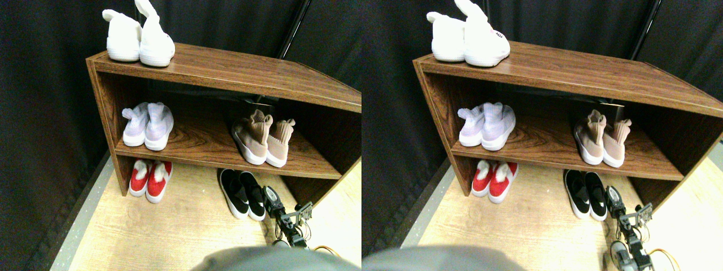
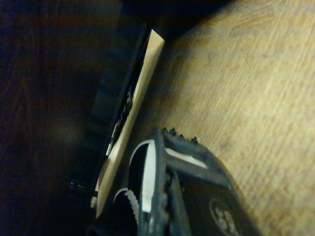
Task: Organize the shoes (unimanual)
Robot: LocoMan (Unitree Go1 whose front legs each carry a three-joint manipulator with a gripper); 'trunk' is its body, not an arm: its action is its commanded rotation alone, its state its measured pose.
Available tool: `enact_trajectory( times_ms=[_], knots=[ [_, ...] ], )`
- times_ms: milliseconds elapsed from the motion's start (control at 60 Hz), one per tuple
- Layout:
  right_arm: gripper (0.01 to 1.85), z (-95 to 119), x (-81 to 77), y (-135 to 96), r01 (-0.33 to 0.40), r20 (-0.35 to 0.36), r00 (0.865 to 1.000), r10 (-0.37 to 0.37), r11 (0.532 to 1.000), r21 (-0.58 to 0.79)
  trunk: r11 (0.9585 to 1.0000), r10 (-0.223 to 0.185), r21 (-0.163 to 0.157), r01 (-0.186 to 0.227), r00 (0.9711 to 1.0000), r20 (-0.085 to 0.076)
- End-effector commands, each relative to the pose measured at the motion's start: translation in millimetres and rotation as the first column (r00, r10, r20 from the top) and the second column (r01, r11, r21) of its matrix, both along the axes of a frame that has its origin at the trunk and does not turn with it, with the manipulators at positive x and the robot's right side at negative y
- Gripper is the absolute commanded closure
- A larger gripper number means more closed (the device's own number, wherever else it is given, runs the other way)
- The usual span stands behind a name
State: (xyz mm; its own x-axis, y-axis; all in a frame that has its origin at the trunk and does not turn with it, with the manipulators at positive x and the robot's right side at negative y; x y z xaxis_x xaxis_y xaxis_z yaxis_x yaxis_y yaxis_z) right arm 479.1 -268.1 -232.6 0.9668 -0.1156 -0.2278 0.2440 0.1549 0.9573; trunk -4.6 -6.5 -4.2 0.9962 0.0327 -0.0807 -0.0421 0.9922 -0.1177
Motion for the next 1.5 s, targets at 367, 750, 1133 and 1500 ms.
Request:
enact_trajectory(
  times_ms=[367,750,1133,1500],
  knots=[
    [1.8,12.3,3.5,-4.7,0.014,0.048,0.999,-0.014,1.0,-0.008,0.9997,-0.004,-0.024,0.004,0.9998,-0.017],
    [1.8,46.2,-14.4,-26.2,0.042,0.155,0.988,-0.023,0.992,-0.115,0.999,-0.045,-0.001,0.045,0.9989,0.011],
    [1.8,102.5,-70.2,-13.8,-0.118,0.231,0.96,0.16,0.976,-0.184,0.9986,-0.052,0.011,0.052,0.9983,0.024],
    [1.8,145.0,-108.9,8.8,-0.206,0.314,0.91,0.271,0.952,-0.225,0.998,-0.062,0.017,0.061,0.9967,0.052]
  ],
)
